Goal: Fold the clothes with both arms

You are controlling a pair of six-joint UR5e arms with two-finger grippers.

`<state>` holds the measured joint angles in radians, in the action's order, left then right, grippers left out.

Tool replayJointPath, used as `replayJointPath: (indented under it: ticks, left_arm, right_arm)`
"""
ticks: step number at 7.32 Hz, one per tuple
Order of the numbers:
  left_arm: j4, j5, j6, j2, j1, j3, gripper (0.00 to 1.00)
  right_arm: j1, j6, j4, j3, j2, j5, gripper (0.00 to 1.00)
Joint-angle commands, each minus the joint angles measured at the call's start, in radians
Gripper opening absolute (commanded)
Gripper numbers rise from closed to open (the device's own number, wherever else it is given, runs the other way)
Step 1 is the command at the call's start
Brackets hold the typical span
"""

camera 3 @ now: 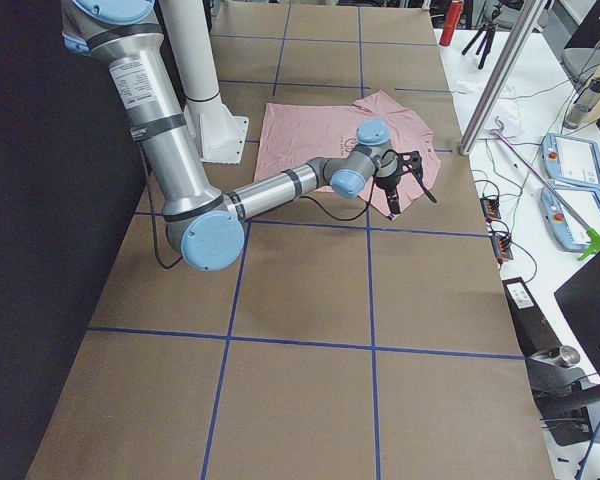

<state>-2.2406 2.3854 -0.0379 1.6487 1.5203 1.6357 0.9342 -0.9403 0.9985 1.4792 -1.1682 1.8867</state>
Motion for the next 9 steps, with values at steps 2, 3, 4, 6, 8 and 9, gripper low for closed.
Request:
replayJointPath:
  ticks: [2,3,4,6,8,9]
  left_arm:
    - [-0.001,0.000,0.001,-0.001,-0.002,-0.001,1.00]
    - [-0.001,0.000,0.001,-0.001,-0.002,-0.001,1.00]
    - [-0.001,0.000,0.001,-0.001,-0.002,-0.001,1.00]
    - [-0.001,-0.002,0.001,-0.001,-0.002,-0.001,1.00]
    - [-0.001,-0.002,0.003,-0.003,-0.002,-0.001,1.00]
    - [-0.001,-0.003,0.003,-0.003,-0.002,-0.001,1.00]
  right_arm:
    - [-0.060,-0.049,-0.080,-0.160,0.074,-0.089,0.70]
    - [-0.070,-0.063,-0.084,-0.171,0.081,-0.092,0.69]
    - [-0.084,-0.064,-0.084,-0.180,0.079,-0.101,0.66]
    - [-0.098,-0.064,-0.084,-0.206,0.091,-0.129,0.63]
    - [-0.104,-0.066,-0.084,-0.220,0.096,-0.129,0.59]
    - [-0.109,-0.066,-0.084,-0.224,0.099,-0.130,0.58]
